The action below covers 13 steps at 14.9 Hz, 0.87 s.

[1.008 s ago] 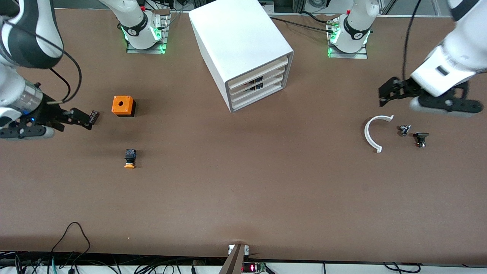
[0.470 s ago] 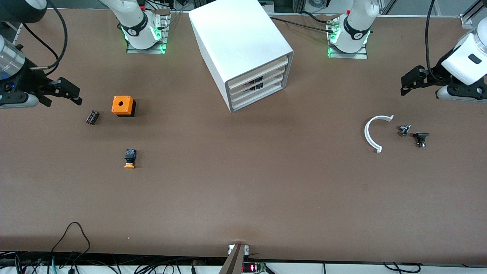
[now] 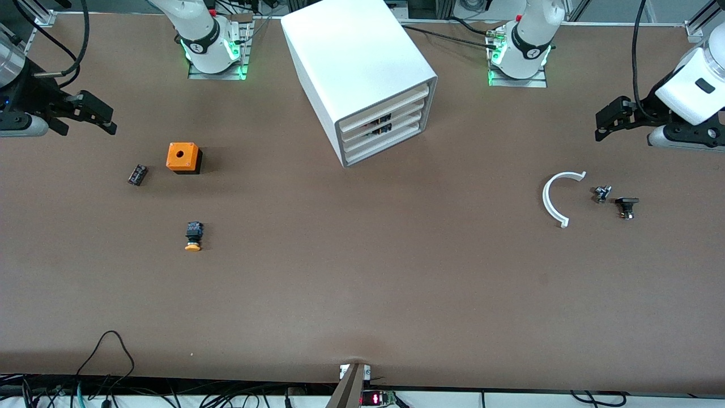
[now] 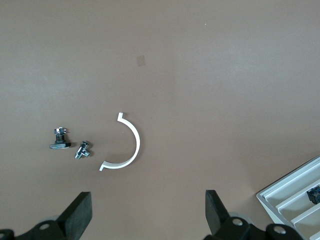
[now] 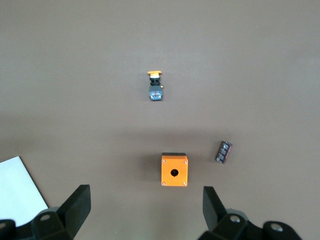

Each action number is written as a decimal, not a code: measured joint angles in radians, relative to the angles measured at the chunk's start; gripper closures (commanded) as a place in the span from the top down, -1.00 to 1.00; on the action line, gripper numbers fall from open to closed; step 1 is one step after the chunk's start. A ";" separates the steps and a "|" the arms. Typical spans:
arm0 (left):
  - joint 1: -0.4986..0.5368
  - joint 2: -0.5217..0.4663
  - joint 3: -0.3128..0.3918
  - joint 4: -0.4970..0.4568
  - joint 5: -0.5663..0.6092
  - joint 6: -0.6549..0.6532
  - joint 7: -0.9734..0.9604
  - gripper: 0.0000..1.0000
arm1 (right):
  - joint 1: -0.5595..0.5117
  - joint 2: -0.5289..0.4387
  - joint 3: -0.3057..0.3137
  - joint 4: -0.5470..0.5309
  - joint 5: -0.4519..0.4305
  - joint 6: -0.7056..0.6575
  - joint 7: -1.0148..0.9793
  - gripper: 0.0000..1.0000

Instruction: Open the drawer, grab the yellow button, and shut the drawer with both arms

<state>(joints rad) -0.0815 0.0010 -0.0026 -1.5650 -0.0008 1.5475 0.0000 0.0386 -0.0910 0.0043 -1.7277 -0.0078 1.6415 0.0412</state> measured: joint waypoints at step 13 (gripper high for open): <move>0.004 0.008 0.013 0.018 0.000 -0.025 0.006 1.00 | 0.000 -0.001 0.020 0.047 -0.043 -0.022 0.025 0.99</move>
